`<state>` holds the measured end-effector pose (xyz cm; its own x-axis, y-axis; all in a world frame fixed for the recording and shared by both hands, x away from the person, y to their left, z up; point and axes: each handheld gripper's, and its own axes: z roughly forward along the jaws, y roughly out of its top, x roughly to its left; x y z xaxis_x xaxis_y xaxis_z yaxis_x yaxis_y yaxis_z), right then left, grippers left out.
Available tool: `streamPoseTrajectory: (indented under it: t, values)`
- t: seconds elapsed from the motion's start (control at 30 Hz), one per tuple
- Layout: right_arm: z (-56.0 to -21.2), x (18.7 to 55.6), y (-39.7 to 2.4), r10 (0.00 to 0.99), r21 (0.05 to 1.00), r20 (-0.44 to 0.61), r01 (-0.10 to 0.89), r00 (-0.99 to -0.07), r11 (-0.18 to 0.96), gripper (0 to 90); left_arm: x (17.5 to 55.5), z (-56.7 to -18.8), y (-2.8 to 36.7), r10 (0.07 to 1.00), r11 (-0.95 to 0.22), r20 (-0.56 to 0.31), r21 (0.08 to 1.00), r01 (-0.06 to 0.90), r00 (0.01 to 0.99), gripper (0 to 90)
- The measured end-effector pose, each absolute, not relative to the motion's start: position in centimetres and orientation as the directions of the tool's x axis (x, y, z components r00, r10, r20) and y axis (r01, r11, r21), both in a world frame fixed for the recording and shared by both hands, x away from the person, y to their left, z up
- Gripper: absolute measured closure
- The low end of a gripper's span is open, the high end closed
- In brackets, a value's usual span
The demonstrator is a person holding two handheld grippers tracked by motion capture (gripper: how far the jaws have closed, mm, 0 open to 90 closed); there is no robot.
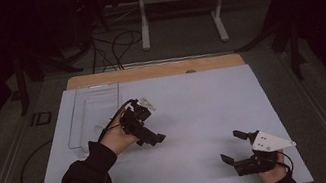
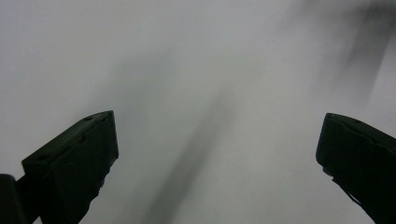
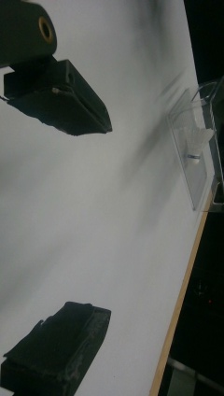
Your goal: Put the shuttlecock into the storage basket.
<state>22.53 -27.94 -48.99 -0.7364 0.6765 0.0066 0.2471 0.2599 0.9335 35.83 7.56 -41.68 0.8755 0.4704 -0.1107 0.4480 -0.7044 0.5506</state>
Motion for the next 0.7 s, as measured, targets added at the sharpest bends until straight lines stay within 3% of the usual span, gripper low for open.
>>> streamPoseTrajectory:
  t: [0.7]
  values:
    - [-49.0, 22.5, -27.9, 0.677, 0.933, 0.005, 0.248, -0.736, 0.262, 9.5, 33.1, -44.1, 8.7, 0.401, -0.706, -0.156, 0.574, 0.414, 0.902, 0.0]
